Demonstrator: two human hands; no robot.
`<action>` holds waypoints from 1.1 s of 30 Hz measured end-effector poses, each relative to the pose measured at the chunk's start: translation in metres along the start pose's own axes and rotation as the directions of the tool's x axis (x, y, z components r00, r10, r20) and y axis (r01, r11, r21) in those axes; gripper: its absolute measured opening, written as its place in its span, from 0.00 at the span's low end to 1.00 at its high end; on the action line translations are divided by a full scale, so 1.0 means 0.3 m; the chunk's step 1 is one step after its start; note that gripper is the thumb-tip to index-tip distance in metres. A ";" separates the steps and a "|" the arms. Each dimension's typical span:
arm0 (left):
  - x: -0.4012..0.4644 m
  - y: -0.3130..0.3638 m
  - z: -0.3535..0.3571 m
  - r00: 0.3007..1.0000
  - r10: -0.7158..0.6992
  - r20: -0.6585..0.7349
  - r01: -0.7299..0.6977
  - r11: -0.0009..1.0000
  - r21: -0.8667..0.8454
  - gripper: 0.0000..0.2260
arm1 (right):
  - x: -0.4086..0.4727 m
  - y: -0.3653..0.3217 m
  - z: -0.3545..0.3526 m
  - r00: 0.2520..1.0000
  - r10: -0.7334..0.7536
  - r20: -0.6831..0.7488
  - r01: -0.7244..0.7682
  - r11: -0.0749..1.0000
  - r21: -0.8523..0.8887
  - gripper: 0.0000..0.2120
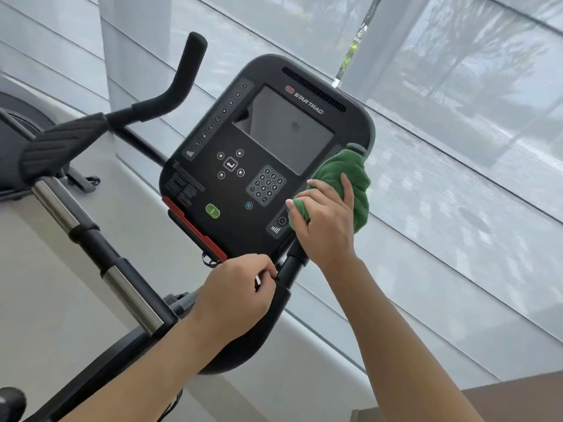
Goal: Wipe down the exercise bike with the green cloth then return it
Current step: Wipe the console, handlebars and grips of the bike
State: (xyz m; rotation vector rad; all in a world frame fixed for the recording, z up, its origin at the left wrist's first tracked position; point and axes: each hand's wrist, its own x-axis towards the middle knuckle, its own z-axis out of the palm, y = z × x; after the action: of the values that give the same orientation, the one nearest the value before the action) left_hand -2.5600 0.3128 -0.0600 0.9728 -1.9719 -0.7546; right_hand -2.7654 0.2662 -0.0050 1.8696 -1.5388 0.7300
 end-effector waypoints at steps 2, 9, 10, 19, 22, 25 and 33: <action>-0.002 0.001 -0.001 1.000 0.007 -0.002 -0.007 1.000 0.003 0.07 | -0.014 -0.001 -0.014 0.998 -0.011 0.063 0.008 0.999 0.046 0.14; -0.030 -0.017 -0.018 1.000 -0.011 -0.014 0.012 0.996 0.085 0.07 | -0.038 -0.050 -0.101 0.934 0.077 0.349 -0.172 0.953 0.250 0.16; -0.045 -0.028 -0.026 1.000 -0.015 -0.014 0.017 0.994 0.106 0.07 | -0.048 -0.061 -0.116 0.915 0.105 0.390 -0.228 0.931 0.285 0.16; -0.077 -0.054 -0.042 0.997 -0.064 -0.035 0.068 0.988 0.138 0.11 | -0.228 -0.206 -0.201 0.861 0.250 0.444 -0.474 0.710 0.520 0.15; -0.078 -0.057 -0.045 0.997 -0.075 -0.027 0.078 0.989 0.127 0.11 | -0.158 -0.171 -0.228 0.807 0.395 0.439 -0.589 0.590 0.553 0.20; -0.080 -0.060 -0.041 0.998 -0.058 -0.024 0.061 0.987 0.148 0.11 | -0.042 -0.100 -0.248 0.892 0.409 0.191 -0.444 0.720 0.533 0.16; -0.086 -0.066 -0.045 0.999 -0.037 -0.032 0.041 0.987 0.158 0.10 | 0.018 -0.058 -0.085 0.872 -0.070 0.485 0.176 0.968 -0.178 0.23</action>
State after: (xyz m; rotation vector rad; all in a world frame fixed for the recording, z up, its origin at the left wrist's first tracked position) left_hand -2.5314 0.3218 -0.0786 1.1125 -2.0162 -0.6086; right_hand -2.7484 0.2842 0.0143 2.0482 -1.6852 0.0256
